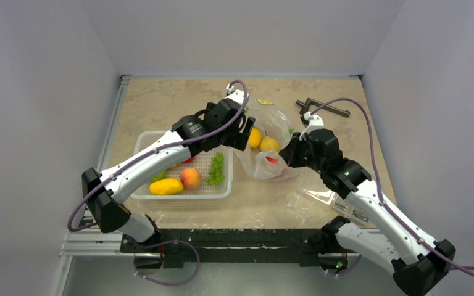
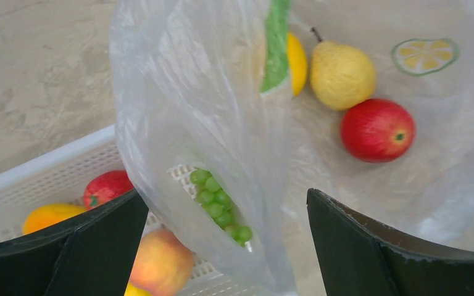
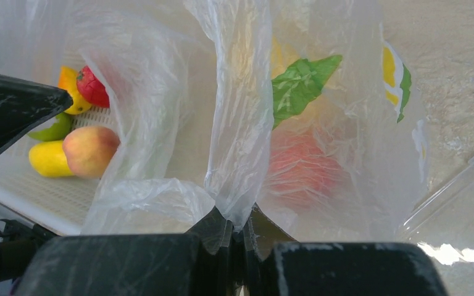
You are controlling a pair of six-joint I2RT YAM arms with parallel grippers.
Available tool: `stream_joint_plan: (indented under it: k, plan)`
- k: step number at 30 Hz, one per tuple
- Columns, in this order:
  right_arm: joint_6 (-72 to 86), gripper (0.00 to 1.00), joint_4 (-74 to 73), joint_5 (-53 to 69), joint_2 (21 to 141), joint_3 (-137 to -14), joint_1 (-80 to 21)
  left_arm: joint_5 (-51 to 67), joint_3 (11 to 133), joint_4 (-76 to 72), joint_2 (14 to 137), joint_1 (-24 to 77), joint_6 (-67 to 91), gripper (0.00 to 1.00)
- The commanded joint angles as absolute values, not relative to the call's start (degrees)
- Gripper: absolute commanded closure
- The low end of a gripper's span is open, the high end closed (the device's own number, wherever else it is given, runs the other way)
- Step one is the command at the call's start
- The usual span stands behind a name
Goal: Take the fake fruits out of the plastic bag
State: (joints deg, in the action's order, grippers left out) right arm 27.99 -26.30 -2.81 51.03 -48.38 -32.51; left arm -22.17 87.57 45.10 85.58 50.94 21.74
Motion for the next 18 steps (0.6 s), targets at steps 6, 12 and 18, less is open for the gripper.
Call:
stream_joint_plan:
  k: [6,12,18]
  plan:
    - [27.13,1.0,-23.67,-1.42,48.97,-44.72,-32.49,-9.15,86.37,41.6,77.57,48.51,19.36,0.0]
    - [26.37,1.0,-23.59,-0.62,49.24,-44.47,-32.48,-3.69,87.2,43.13,71.35,47.35,21.0,0.0]
    - [25.56,1.0,-23.88,-0.32,48.81,-44.81,-32.5,-5.52,87.32,46.16,73.86,43.37,16.36,0.0]
